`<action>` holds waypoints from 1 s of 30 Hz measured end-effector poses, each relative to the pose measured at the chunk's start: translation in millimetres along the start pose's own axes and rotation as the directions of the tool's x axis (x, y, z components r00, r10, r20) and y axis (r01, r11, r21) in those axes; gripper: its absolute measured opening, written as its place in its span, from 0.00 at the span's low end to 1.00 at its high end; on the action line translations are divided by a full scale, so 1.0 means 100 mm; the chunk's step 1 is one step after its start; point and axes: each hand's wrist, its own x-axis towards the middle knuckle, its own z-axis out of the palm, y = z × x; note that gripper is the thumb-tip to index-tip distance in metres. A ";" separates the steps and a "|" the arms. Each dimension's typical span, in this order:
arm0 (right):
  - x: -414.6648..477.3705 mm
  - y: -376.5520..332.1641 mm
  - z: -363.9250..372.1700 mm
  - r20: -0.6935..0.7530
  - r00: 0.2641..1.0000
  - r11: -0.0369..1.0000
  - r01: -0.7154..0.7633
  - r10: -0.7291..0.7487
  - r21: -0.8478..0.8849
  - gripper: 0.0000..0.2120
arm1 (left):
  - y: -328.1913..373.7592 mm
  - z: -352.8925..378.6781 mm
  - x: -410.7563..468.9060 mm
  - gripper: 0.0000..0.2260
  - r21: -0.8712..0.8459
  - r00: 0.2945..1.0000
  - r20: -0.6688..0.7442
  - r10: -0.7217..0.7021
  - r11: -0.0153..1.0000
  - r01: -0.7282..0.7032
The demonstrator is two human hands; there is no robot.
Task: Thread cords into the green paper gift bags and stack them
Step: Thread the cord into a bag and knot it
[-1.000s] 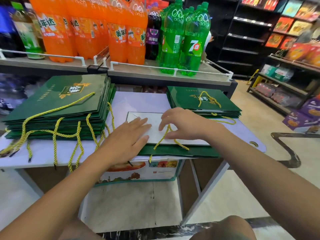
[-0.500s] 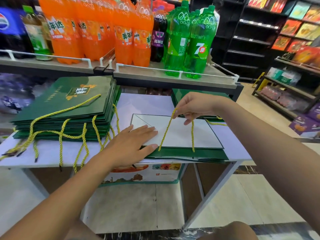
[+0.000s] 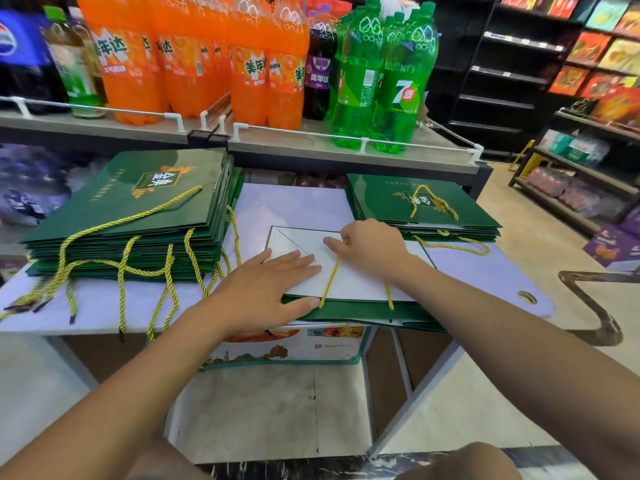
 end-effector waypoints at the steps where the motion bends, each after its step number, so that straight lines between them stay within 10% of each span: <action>1: -0.01 -0.01 0.03 -0.017 1.000 0.999 -0.002 0.002 -0.035 0.27 | 0.00 0.00 0.00 0.31 -0.001 1.000 0.002 -0.004 1.000 0.004; 12: -0.27 0.23 -0.11 0.047 0.995 0.969 0.071 -0.084 0.238 0.20 | 0.03 -0.01 -0.01 0.30 0.014 1.000 -0.014 -0.012 1.000 0.013; 21: -1.14 0.57 -0.37 0.233 0.918 0.947 0.302 -0.320 0.108 0.45 | 0.02 -0.08 -0.01 0.32 0.014 0.998 0.061 -0.002 1.000 0.001; 26: -1.27 0.64 -0.41 0.102 0.925 0.931 0.365 -0.366 0.026 0.27 | 0.06 -0.25 -0.06 0.43 -0.110 0.994 0.110 0.010 0.994 0.002; 30: -1.18 0.68 -0.77 -0.002 0.936 0.935 0.353 -0.353 0.017 0.16 | 0.13 -0.56 -0.19 0.30 -0.296 0.992 -0.121 -0.023 0.955 -0.014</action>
